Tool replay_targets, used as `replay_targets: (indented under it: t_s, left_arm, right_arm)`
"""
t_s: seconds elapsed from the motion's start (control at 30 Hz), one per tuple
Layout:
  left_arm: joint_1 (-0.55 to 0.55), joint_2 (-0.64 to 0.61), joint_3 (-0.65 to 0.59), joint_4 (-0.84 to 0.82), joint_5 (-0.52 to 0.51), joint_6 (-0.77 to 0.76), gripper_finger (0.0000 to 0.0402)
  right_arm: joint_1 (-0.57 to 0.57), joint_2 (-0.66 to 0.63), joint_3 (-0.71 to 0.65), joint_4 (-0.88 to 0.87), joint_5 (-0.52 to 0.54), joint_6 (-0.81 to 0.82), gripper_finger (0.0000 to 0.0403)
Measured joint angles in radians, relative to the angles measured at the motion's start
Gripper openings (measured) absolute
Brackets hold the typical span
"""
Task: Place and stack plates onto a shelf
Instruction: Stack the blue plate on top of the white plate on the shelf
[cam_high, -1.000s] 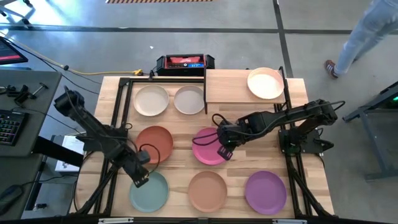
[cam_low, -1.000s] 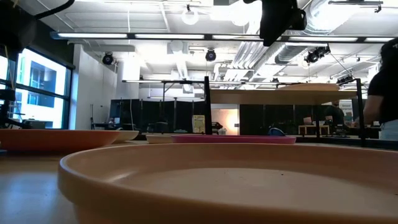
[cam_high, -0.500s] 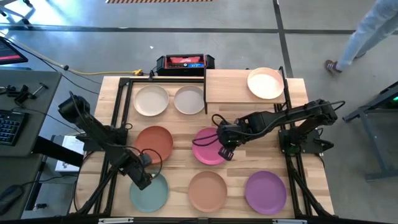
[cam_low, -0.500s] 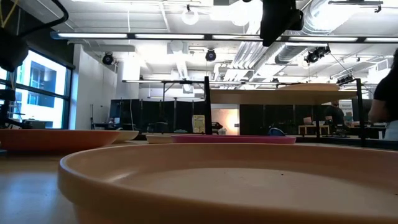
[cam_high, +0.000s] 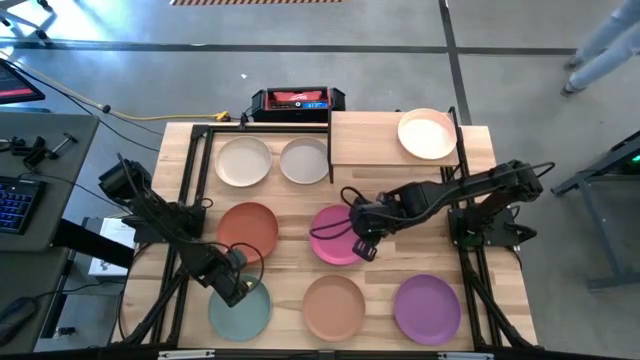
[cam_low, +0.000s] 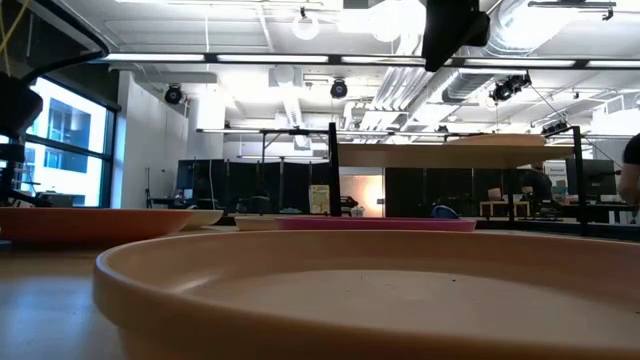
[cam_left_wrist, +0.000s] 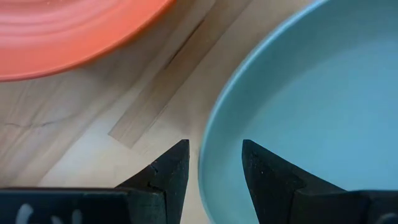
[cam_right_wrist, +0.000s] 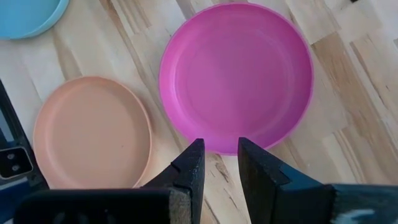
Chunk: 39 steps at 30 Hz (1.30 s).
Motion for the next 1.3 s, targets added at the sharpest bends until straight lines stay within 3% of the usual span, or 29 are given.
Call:
replay_targets:
  t_s: [0.43,0.9,1.3]
  left_arm:
    - [0.000,0.001,0.000,0.006,-0.003,0.018,0.0105]
    - [0.000,0.001,0.000,0.007,-0.003,0.024,0.0006]
    - [0.000,0.001,0.022,0.057,-0.003,0.038,0.0002]
  right_arm:
    - [0.041,0.000,0.000,0.000,0.058,0.027,0.0075]
    - [0.092,0.000,0.000,0.000,0.086,0.072,0.0075]
    - [0.119,0.000,0.000,0.000,0.085,0.110,0.0075]
